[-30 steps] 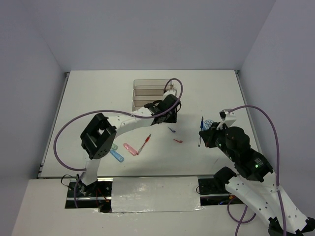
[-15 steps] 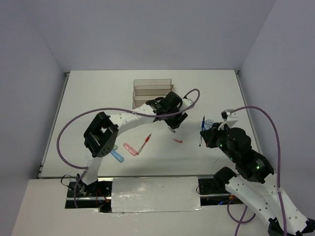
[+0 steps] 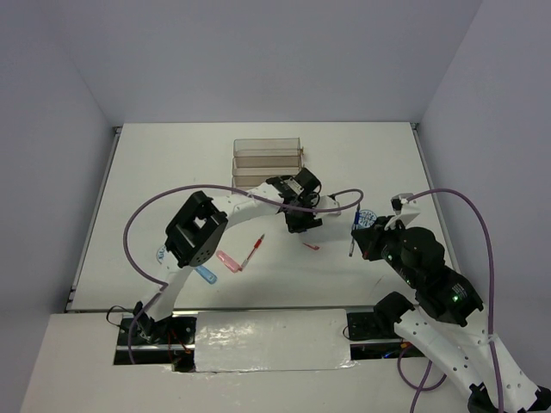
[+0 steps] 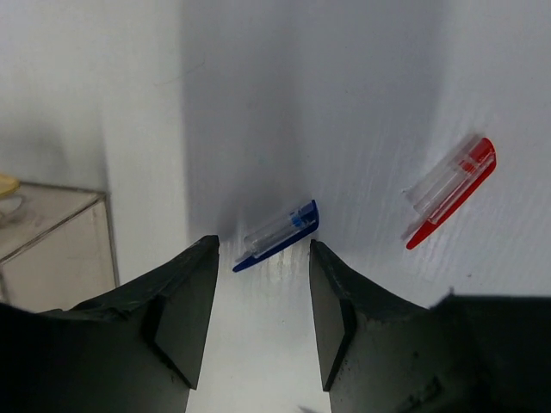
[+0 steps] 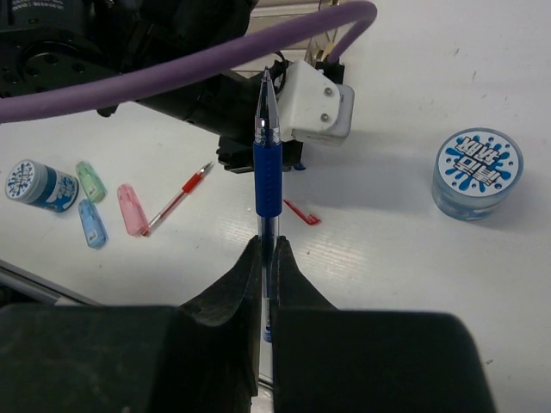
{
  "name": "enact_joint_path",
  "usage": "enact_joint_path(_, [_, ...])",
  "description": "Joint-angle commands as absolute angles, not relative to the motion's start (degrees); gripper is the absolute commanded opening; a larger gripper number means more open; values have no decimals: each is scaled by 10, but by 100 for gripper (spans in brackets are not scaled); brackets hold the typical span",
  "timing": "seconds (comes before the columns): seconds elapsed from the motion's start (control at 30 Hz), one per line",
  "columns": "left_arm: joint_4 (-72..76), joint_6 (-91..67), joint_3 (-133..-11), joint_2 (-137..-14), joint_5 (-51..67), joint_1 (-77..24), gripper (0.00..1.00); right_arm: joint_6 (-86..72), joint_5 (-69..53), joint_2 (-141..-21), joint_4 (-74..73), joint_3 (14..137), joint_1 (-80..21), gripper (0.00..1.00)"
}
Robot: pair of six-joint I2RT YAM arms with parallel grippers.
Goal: Sort the stationery into containers
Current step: Close the pen cap on the pen.
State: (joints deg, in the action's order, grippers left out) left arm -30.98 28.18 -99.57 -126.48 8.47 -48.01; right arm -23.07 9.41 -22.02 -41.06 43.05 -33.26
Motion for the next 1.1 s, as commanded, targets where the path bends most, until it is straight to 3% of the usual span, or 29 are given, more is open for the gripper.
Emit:
enact_joint_path(0.0, [-320, 332, -1005, -1270, 132, -479, 59, -225, 91, -224, -390, 436, -338, 0])
enact_joint_path(0.3, [-344, 369, -1015, -1286, 170, -483, 58, -221, 89, -232, -386, 435, -338, 0])
enact_joint_path(0.53, [-386, 381, -1048, -1314, 179, -483, 52, -221, 86, -231, -387, 436, -338, 0])
enact_joint_path(0.9, [-425, 385, -1067, -1348, 179, -479, 12, -218, 79, -222, -383, 434, -338, 0])
enact_joint_path(1.07, [-426, 362, -1053, -1340, 165, -474, 0, -217, 76, -219, -381, 432, -338, 0])
